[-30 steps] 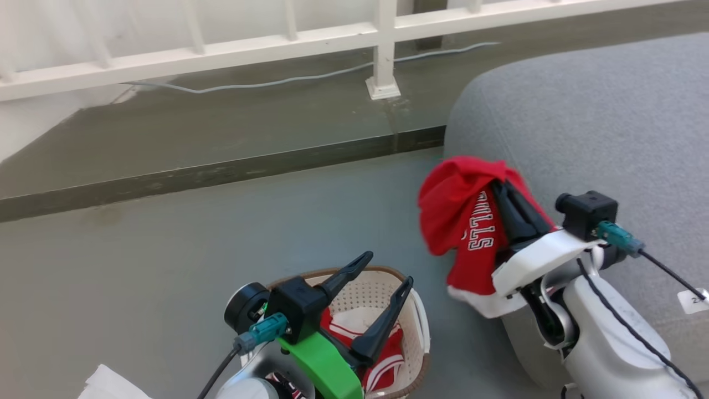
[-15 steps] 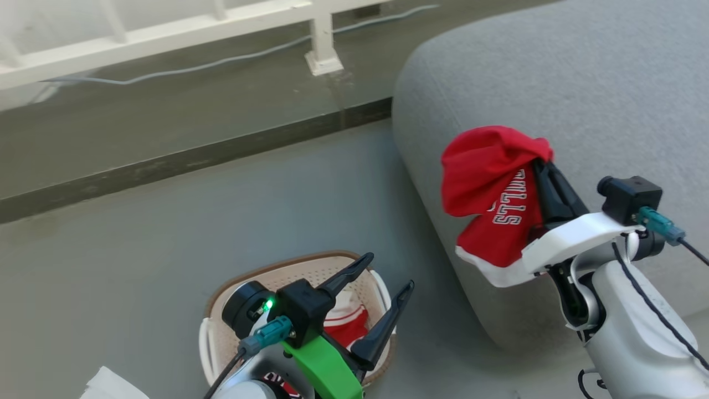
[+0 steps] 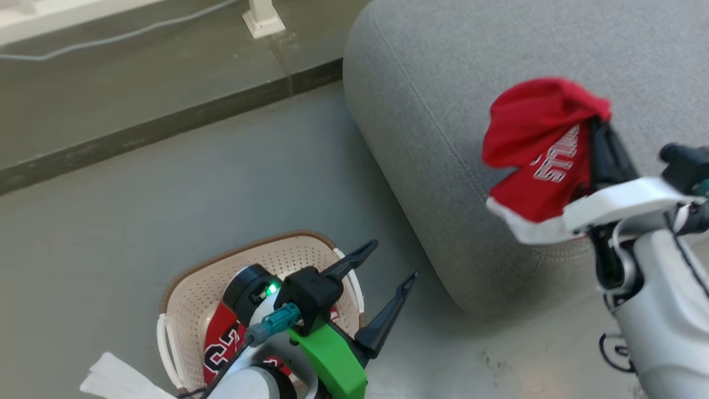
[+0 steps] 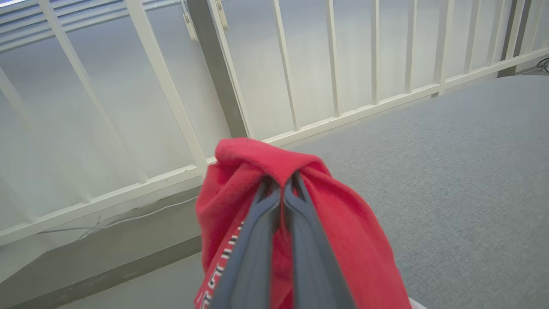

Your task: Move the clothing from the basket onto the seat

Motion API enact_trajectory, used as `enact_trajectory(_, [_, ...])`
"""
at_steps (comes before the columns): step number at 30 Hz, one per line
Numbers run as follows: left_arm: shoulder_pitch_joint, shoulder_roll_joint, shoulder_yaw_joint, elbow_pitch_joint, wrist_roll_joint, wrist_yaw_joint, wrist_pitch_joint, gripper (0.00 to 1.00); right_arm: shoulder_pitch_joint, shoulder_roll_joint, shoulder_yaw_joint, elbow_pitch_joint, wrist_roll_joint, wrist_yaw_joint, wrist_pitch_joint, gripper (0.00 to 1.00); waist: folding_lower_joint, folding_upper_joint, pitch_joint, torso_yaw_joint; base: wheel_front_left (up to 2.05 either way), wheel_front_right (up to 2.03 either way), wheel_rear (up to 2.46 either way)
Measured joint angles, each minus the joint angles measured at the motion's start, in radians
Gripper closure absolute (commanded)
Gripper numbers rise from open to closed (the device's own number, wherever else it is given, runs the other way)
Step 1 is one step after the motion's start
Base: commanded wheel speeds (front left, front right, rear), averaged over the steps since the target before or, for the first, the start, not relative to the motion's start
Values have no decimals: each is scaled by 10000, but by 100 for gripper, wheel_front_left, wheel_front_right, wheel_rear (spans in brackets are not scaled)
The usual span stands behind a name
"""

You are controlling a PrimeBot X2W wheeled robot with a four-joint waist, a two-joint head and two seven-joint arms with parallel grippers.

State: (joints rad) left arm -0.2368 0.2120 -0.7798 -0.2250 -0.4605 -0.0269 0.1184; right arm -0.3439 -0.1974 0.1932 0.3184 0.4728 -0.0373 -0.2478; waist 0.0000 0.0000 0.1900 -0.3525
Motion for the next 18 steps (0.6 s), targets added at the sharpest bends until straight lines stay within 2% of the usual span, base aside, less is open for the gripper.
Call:
enact_trajectory(9, [-540,29,-12,-115,104,-6,282,0,-1284,-458,-874,253,69,4,-25,100,0,0,732,-133,0,0,0])
enact_trajectory(18, [-1078,33,-33,-263,460,-96,571,0,-2962,-1045,-1484,930,125,17,-40,100,0,0,1504,63,0,0,0])
